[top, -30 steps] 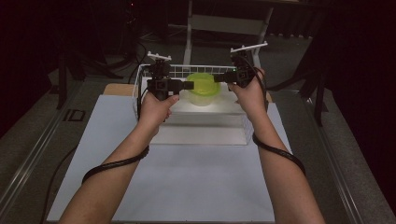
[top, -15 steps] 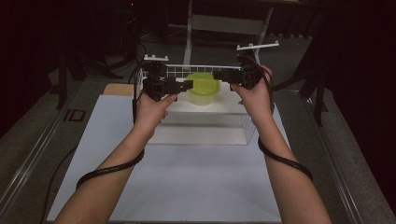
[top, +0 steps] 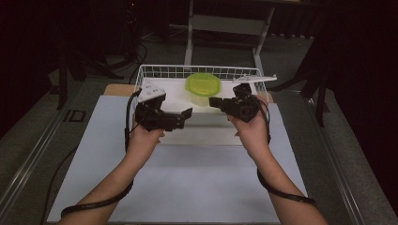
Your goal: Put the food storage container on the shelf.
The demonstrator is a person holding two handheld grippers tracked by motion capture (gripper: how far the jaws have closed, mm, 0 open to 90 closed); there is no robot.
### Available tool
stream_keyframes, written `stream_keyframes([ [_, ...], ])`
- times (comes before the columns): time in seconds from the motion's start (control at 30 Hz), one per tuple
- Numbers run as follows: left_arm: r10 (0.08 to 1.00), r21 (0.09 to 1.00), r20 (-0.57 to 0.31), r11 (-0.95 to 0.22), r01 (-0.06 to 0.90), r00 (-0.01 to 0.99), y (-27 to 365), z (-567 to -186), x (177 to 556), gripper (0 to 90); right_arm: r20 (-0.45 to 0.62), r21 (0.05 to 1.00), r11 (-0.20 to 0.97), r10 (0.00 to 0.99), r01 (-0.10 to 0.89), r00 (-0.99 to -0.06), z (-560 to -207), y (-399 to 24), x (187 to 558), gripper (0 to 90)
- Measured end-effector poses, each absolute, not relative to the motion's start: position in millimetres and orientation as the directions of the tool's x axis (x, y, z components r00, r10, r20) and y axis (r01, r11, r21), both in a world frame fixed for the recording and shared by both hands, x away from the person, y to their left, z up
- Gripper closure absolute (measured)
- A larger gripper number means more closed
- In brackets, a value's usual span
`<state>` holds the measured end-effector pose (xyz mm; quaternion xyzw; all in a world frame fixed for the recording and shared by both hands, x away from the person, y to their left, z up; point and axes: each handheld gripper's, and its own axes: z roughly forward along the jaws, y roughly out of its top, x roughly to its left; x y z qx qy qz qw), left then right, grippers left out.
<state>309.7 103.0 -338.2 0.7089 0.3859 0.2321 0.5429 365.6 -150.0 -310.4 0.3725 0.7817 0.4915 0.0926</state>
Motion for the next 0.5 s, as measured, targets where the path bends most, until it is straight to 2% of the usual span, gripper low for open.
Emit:
stream_keyframes([
  [0.1,0.765,0.954,-0.118,-0.09,0.285,0.633,104.1,-351.6,297.6,0.1,0.235,0.82,0.245,0.681,0.518,-0.693,-323.2,-146.8,368.2,90.0],
  [0.27,0.746,0.948,-0.113,-0.118,0.297,0.657,100.5,-372.8,282.5,0.1,0.251,0.803,0.235,0.7,0.548,-0.668,-333.7,-143.8,379.2,90.0],
  [0.4,0.72,0.947,-0.161,-0.08,0.312,0.675,101.8,-380.9,274.7,0.1,0.259,0.796,0.219,0.719,0.564,-0.645,-338.0,-145.5,387.9,90.0],
  [0.5,0.711,0.95,-0.161,-0.077,0.303,0.685,101.5,-384.5,269.3,0.1,0.257,0.793,0.216,0.73,0.57,-0.634,-339.7,-146.5,392.9,90.0],
])
